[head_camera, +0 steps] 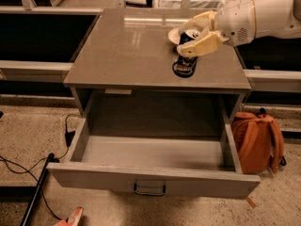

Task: Pick pepsi can from top drawer and place on counter

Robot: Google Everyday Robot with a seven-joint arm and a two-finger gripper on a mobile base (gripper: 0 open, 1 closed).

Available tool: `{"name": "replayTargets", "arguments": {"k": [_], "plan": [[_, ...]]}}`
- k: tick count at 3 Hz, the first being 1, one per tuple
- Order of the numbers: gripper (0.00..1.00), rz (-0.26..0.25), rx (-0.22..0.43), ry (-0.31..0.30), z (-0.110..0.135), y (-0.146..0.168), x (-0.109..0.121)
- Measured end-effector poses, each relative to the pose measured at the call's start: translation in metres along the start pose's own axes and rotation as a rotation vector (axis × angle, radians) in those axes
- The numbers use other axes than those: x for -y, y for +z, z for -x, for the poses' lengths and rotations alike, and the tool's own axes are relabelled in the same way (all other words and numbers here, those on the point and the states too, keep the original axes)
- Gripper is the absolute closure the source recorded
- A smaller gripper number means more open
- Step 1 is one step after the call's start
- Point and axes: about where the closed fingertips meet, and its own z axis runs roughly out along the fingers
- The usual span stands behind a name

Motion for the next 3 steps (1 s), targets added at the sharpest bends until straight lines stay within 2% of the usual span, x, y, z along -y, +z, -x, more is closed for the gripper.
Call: {"name": "replayTargets", "arguments": {"k": [1,2,3], "plan": [[1.0,-0.012,-0.005,0.01,0.001,0.004,0.001],[1.0,-0.077,-0.047,0.044,-0.011,0.025,0.022],[1.0,-0.129,-0.105,0.094,-0.034,0.054,0.057]]}}
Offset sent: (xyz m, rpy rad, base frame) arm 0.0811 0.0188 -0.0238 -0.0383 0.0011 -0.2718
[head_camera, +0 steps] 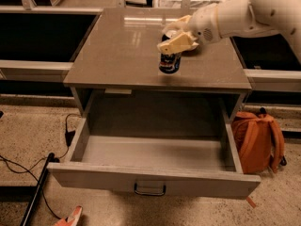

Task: Pick pepsi can from top drawer and place on counter

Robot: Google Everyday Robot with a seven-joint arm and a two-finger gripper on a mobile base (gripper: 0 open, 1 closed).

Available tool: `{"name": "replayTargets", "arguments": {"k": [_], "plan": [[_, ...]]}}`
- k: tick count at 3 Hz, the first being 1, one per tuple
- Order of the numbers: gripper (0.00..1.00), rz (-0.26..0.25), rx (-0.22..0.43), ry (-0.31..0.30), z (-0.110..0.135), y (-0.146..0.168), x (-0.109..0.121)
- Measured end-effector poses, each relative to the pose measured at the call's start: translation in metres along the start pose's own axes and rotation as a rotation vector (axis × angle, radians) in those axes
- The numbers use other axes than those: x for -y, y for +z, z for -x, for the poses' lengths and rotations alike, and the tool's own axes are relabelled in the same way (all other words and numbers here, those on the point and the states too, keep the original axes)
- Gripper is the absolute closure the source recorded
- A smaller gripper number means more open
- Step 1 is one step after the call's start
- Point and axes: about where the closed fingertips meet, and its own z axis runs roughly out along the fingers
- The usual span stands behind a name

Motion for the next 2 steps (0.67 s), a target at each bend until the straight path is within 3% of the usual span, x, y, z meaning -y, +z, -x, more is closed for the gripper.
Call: {"name": "replayTargets", "arguments": {"k": [1,2], "plan": [[1.0,-0.034,-0.048,0.04,-0.013,0.024,0.021],[0.82,-0.052,-0.113,0.061,-0.022,0.039,0.032]]}}
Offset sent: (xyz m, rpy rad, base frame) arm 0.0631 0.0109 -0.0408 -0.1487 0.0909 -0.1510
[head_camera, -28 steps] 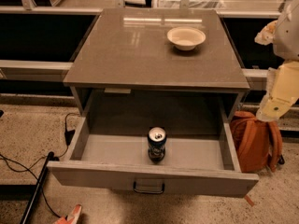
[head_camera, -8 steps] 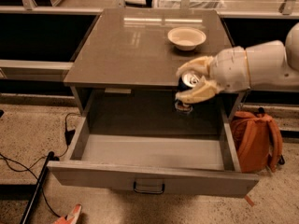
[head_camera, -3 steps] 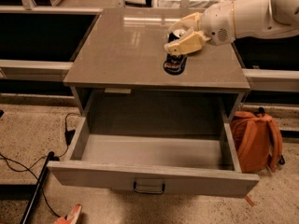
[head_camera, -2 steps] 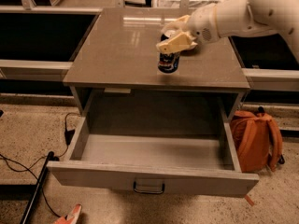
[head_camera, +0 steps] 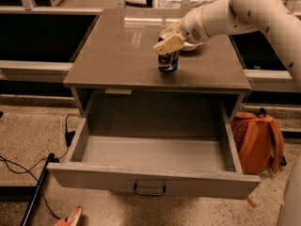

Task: Pick pepsi can from top drawer and place on counter

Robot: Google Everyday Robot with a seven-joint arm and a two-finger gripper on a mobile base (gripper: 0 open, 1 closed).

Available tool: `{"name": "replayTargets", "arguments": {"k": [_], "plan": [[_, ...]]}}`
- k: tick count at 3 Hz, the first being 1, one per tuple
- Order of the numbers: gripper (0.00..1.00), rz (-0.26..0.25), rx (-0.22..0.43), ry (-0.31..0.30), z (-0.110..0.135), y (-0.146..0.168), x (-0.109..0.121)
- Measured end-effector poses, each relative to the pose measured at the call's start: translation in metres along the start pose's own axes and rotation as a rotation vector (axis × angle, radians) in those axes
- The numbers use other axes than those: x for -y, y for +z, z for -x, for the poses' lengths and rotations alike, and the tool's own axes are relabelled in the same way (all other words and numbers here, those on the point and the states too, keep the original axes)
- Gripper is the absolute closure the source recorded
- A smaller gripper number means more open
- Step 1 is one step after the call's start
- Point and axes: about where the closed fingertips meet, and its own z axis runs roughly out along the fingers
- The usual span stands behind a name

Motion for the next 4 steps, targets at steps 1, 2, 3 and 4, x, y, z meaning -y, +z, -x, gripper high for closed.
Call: {"name": "replayTargets", "arguments": {"k": [1,2,3,4], "plan": [[0.59,0.0,-0.006,0.003,-0.0012,0.0016,0.0005],[0.36,0.0,-0.006,0.003,-0.0012,0.0016,0.0005],[0.13,0.0,-0.006,0.003,-0.0012,0.0016,0.0004],[0.0,0.0,-0.006,0.003,-0.0012,0.0017,0.0004]]}}
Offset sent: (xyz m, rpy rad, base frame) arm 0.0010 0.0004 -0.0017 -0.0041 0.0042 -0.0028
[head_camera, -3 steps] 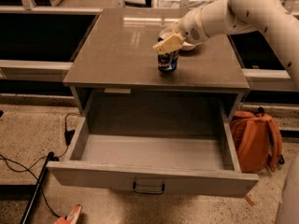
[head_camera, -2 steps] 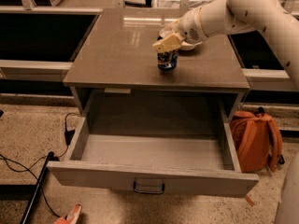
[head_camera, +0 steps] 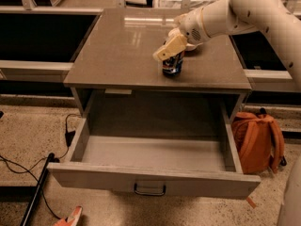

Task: Pick pepsi can from top drawer and place on counter

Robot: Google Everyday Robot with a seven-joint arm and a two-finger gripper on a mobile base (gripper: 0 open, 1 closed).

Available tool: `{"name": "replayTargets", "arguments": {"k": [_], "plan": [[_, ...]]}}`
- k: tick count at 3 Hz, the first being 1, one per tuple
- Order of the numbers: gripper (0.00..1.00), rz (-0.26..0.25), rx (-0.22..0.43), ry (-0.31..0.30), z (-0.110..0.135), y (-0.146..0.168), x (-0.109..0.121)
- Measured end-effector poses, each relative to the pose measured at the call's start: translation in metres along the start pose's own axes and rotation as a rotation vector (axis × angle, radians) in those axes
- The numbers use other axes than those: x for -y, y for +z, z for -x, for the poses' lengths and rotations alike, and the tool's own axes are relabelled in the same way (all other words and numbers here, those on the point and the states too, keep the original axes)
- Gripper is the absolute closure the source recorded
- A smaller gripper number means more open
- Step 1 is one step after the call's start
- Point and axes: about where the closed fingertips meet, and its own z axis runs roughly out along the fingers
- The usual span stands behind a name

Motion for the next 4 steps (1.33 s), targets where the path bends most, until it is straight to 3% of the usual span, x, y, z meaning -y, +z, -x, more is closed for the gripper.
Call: {"name": "replayTargets", "arguments": {"k": [1,2,3,4], "plan": [[0.0,0.0,0.0,0.0,0.0,0.0,0.0],[0.0,-0.036,-0.038,-0.104,-0.009,-0.034,0.006],[0.0,-0.176,-0.163,-0.211,-0.029,-0.097,0.019],[0.0,-0.193,-0.175,-0.225,-0.03,-0.095,0.02]]}}
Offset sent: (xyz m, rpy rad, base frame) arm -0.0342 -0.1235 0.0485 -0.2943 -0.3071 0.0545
